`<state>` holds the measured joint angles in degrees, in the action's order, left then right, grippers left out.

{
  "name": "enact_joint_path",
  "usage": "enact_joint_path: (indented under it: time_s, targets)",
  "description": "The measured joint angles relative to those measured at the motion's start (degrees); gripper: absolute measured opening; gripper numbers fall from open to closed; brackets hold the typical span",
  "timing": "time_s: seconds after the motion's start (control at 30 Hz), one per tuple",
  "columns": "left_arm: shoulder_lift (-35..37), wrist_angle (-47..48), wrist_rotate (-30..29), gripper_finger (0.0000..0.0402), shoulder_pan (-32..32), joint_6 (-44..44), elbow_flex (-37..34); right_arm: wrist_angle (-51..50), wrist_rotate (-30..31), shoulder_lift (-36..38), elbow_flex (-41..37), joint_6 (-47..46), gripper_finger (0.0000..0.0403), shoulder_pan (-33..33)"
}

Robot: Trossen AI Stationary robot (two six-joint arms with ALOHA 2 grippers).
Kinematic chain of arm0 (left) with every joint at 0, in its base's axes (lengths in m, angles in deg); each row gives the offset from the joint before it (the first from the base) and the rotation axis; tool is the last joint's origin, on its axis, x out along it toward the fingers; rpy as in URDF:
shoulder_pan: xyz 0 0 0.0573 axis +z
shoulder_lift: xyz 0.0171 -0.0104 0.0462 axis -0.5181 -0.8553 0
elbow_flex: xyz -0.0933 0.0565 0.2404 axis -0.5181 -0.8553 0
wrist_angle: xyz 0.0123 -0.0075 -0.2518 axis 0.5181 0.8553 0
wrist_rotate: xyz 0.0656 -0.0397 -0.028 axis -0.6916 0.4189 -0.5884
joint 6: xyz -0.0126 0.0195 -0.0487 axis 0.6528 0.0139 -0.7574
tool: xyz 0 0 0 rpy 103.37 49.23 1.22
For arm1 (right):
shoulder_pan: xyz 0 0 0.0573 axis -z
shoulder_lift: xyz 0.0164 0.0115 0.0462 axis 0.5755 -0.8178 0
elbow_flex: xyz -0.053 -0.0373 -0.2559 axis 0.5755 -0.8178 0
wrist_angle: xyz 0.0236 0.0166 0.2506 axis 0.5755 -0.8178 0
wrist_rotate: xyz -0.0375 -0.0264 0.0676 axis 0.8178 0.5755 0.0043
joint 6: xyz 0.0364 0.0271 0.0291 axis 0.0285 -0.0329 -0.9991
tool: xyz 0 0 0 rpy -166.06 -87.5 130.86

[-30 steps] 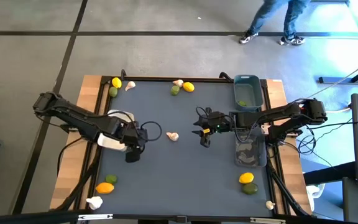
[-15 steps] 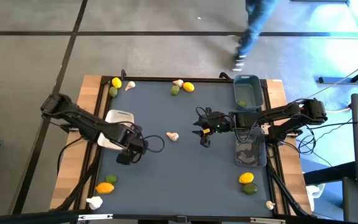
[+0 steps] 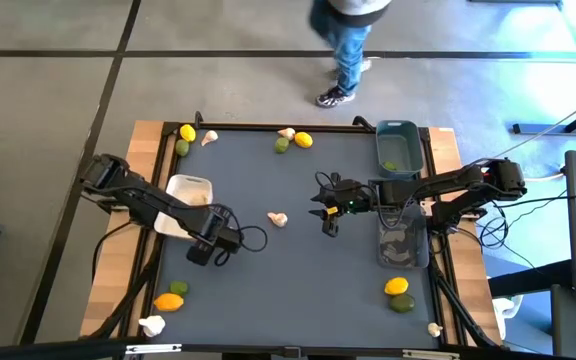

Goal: Sort produce into baskets
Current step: Put the lemon into the blue bin

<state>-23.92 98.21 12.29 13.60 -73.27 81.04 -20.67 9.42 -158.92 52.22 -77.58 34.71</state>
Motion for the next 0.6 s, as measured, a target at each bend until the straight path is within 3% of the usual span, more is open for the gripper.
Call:
enact_joint_path:
  time_s: [0.27, 0.6]
  targets:
    - [0.00, -0.09, 0.13, 0.0169, 0.00, -3.95, 0.02, -0.02, 0.00, 0.00, 0.00, 0.00, 0.0182, 0.00]
    - [-0.07, 0.06, 0.17, 0.0174, 0.13, -7.44, 4.60, -0.04, 0.00, 0.00, 0.00, 0.00, 0.0182, 0.06]
